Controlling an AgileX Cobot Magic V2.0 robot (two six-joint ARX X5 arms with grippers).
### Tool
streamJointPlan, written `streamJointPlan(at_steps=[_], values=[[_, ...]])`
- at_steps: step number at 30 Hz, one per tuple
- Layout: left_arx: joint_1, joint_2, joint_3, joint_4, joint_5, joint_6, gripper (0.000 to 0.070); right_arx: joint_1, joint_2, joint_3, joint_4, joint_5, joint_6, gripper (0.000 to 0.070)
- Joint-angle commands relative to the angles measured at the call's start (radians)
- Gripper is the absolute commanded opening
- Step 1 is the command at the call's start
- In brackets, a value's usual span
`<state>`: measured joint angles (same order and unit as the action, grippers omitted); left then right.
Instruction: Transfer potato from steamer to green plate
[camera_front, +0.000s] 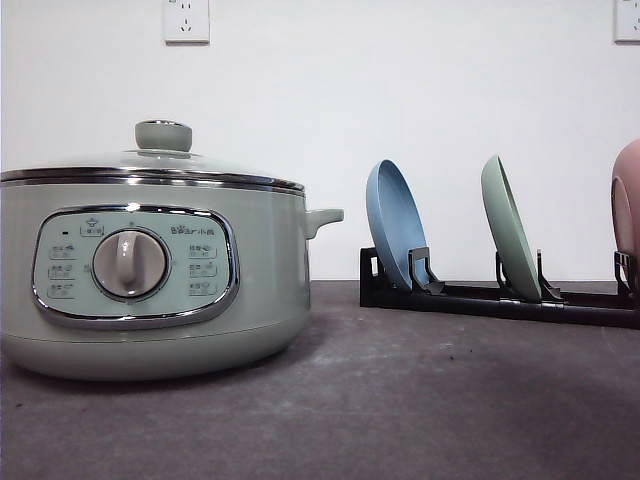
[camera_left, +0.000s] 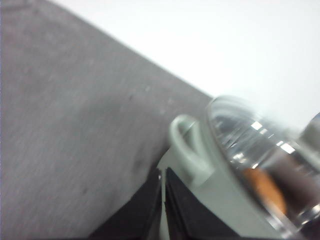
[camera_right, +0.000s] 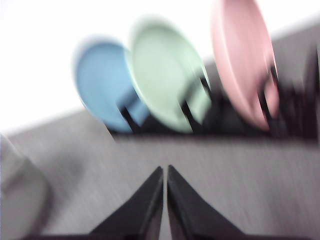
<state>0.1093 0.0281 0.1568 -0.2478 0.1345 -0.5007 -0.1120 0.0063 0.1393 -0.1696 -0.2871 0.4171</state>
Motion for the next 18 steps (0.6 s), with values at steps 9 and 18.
streamJointPlan(at_steps=[9,18], values=[[0.003,0.14,0.244,-0.033,0.086,0.08,0.0003,-0.002,0.123,0.24,-0.004,-0.001,-0.02,0.0],[0.002,0.37,0.512,-0.192,0.227,0.24,0.0003,-0.002,0.357,0.528,-0.189,-0.101,-0.174,0.0]])
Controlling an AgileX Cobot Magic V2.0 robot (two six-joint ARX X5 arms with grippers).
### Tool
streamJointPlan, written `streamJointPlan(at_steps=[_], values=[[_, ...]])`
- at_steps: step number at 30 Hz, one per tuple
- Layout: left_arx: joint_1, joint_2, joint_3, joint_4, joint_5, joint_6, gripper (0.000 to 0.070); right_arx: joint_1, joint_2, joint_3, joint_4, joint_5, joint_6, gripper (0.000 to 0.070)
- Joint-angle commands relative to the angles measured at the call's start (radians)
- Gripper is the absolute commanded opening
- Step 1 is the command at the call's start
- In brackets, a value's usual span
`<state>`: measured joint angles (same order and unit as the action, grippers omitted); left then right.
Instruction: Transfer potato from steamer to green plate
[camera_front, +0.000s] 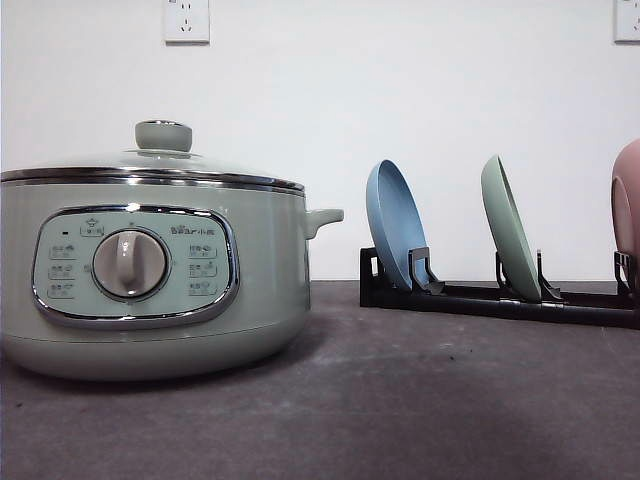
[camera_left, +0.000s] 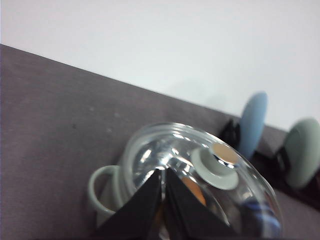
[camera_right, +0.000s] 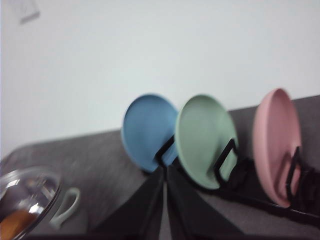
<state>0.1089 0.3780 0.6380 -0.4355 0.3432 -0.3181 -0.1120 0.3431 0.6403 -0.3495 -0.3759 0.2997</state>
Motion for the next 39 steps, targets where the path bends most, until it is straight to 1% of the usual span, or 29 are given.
streamJointPlan(at_steps=[1,4,8,12,19,22,25,30,31,32,33,35,36,37,38,39], values=[[0.002,0.045,0.059,-0.025,0.042,0.07,0.0003,-0.002,0.048,0.058,-0.038,-0.029,-0.074,0.0],[-0.003,0.121,0.143,-0.095,0.113,0.112,0.0003,0.0,0.135,0.152,-0.138,-0.094,-0.136,0.0],[-0.036,0.199,0.24,-0.184,0.167,0.16,0.0003,0.01,0.235,0.263,-0.266,-0.148,-0.221,0.0],[-0.083,0.256,0.325,-0.267,0.207,0.207,0.0003,0.048,0.316,0.361,-0.386,-0.157,-0.283,0.0],[-0.166,0.323,0.437,-0.421,0.216,0.295,0.0003,0.153,0.422,0.494,-0.6,-0.158,-0.375,0.0],[-0.197,0.334,0.453,-0.44,0.22,0.307,0.0003,0.192,0.441,0.513,-0.643,-0.158,-0.398,0.0],[-0.217,0.334,0.453,-0.439,0.227,0.307,0.0003,0.219,0.446,0.513,-0.651,-0.154,-0.399,0.0],[-0.224,0.334,0.453,-0.439,0.227,0.306,0.0008,0.234,0.446,0.513,-0.645,-0.147,-0.398,0.0002],[-0.224,0.334,0.453,-0.439,0.227,0.306,0.0034,0.234,0.446,0.513,-0.645,-0.147,-0.398,0.0014],[-0.224,0.334,0.453,-0.439,0.227,0.306,0.008,0.234,0.446,0.513,-0.645,-0.147,-0.398,0.0055],[-0.224,0.334,0.453,-0.439,0.227,0.306,0.0145,0.234,0.446,0.513,-0.645,-0.147,-0.397,0.0134],[-0.224,0.334,0.453,-0.439,0.227,0.306,0.0332,0.234,0.446,0.513,-0.645,-0.147,-0.396,0.0354],[-0.224,0.334,0.453,-0.439,0.227,0.306,0.0423,0.234,0.446,0.513,-0.645,-0.147,-0.393,0.0443],[-0.224,0.334,0.453,-0.439,0.227,0.306,0.0516,0.234,0.446,0.513,-0.645,-0.147,-0.391,0.0511],[-0.224,0.334,0.453,-0.439,0.227,0.306,0.0574,0.234,0.446,0.513,-0.645,-0.147,-0.389,0.0527],[-0.223,0.334,0.453,-0.439,0.227,0.306,0.0607,0.234,0.446,0.513,-0.645,-0.147,-0.389,0.0527]])
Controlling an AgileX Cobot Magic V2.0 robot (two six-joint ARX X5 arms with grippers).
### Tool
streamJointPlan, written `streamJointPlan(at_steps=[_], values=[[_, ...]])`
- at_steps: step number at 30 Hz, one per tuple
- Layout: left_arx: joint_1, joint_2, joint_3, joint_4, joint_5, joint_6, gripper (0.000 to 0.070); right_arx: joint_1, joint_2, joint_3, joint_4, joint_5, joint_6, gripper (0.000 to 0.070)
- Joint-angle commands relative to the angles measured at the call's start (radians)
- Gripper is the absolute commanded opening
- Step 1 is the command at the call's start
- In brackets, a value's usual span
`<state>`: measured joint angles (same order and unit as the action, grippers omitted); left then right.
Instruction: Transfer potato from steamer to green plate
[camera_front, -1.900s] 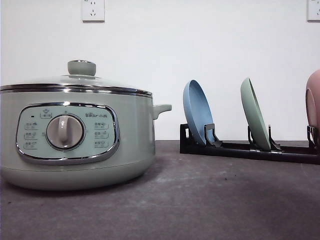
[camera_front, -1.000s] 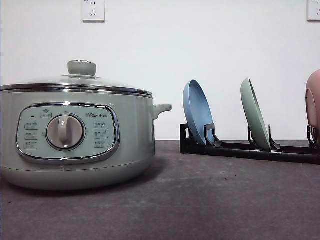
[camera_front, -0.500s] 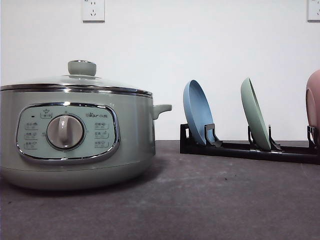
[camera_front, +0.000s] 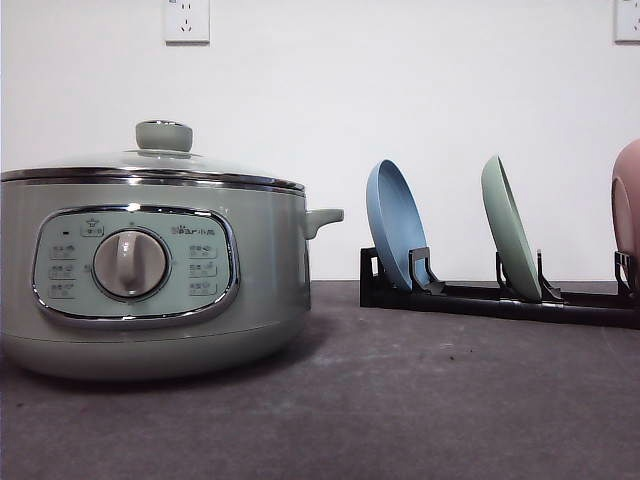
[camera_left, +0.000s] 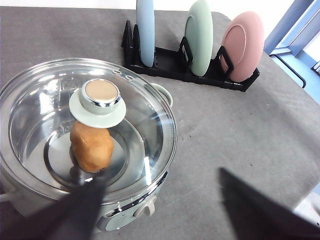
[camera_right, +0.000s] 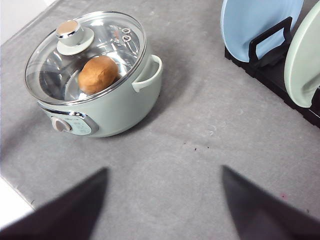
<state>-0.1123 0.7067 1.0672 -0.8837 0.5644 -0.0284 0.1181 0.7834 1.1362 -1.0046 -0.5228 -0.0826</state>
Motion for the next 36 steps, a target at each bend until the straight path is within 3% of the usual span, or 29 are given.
streamJointPlan(at_steps=[1,17,21,29,36], values=[[-0.002,0.005,0.024,0.009,0.005,0.016,0.0611,0.004,0.006,0.018,0.01,0.0,-0.006,0.0527],[-0.002,0.005,0.024,0.009,0.005,0.016,0.0607,0.004,0.007,0.018,0.02,0.003,0.033,0.0527],[-0.002,0.005,0.024,0.009,0.005,0.016,0.0606,0.004,0.01,0.018,0.047,0.029,0.078,0.0527],[-0.002,0.005,0.024,0.009,0.005,0.016,0.0606,0.004,0.103,0.027,0.219,0.034,0.236,0.0526],[-0.002,0.005,0.024,0.009,0.005,0.016,0.0606,0.004,0.298,0.147,0.279,0.095,0.274,0.0525]])
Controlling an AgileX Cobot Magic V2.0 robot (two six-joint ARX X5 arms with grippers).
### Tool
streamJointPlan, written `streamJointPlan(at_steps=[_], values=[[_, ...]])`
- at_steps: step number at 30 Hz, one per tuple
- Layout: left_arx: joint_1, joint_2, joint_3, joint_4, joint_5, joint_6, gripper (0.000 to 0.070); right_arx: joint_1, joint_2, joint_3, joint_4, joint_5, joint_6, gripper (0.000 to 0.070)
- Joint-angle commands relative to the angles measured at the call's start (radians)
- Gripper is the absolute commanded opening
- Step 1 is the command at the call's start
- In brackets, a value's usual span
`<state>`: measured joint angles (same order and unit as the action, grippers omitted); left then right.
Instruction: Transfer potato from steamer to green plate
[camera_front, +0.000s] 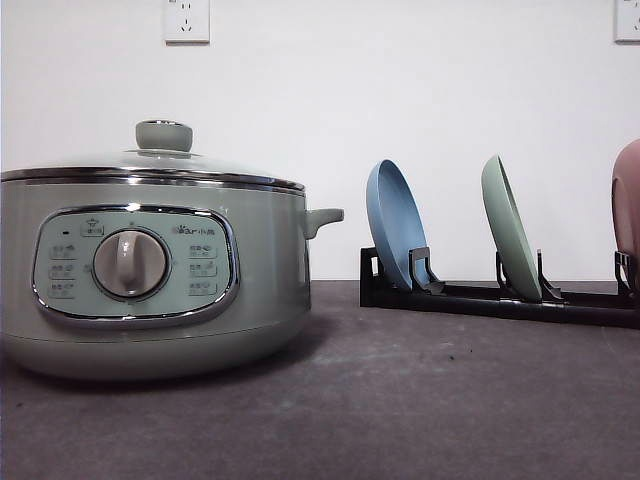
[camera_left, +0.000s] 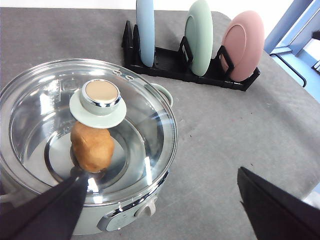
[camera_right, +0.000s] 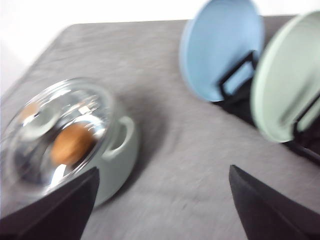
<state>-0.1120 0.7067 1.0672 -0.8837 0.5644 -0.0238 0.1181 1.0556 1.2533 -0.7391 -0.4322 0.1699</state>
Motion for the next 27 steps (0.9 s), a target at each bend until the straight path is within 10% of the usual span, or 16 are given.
streamJointPlan(at_steps=[1,27], values=[[-0.003,0.005,0.024,0.009,0.005,0.012,0.0606,0.004,0.064,0.061,0.014,0.01,0.022,0.0525],[-0.002,0.005,0.024,0.008,0.005,0.012,0.0606,-0.002,0.678,0.422,0.164,0.178,0.083,0.0524]])
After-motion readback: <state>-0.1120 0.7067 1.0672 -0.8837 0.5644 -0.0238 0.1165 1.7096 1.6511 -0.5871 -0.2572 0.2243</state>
